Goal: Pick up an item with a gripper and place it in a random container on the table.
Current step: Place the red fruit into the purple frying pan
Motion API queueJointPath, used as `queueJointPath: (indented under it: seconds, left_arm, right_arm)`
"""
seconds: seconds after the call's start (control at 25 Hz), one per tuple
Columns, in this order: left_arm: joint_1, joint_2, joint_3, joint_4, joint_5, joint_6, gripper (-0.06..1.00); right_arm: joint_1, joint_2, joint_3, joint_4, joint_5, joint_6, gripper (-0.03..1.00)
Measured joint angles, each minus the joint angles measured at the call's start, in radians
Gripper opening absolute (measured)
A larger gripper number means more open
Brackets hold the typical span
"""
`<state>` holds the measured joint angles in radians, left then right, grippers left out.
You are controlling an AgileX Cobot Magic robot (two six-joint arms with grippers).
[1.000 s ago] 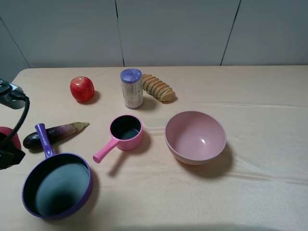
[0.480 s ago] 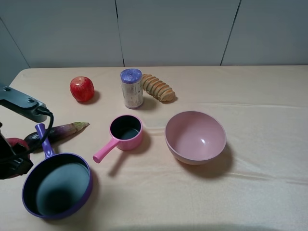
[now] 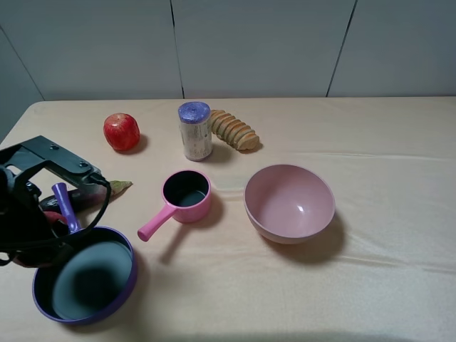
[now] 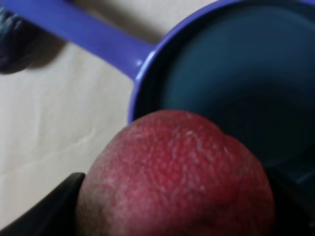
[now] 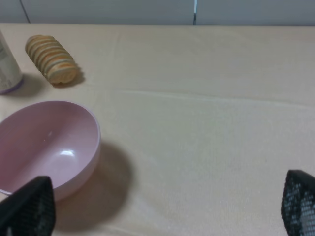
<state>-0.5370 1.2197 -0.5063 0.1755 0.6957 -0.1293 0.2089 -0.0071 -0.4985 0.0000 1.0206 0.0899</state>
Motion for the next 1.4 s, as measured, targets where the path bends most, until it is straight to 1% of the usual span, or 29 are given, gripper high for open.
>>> queueJointPath:
  seconds: [0.2,0.32,0.56,0.88,1.08,1.4]
  left_arm:
    - [0.0,0.009,0.006,-0.1,-0.022,0.129,0.69]
    - [0.0,0.011,0.009,-0.13,-0.027,0.169,0.69]
    - [0.0,0.011,0.048,-0.124,-0.096,0.185,0.69]
    - [0.0,0.028,0.063,-0.135,-0.161,0.226,0.69]
    - [0.0,0.038,0.101,-0.136,-0.243,0.254,0.69]
    - [0.0,0.038,0.151,-0.138,-0.297,0.269,0.69]
  right_arm:
    - [0.0,0.0,0.0,0.0,0.0,0.0,0.69]
    - [0.0,0.0,0.0,0.0,0.0,0.0,0.69]
    - [0.0,0.0,0.0,0.0,0.0,0.0,0.69]
    - [0.0,0.0,0.0,0.0,0.0,0.0,0.69]
    - [0.0,0.0,0.0,0.0,0.0,0.0,0.69]
    - [0.0,0.0,0.0,0.0,0.0,0.0,0.69]
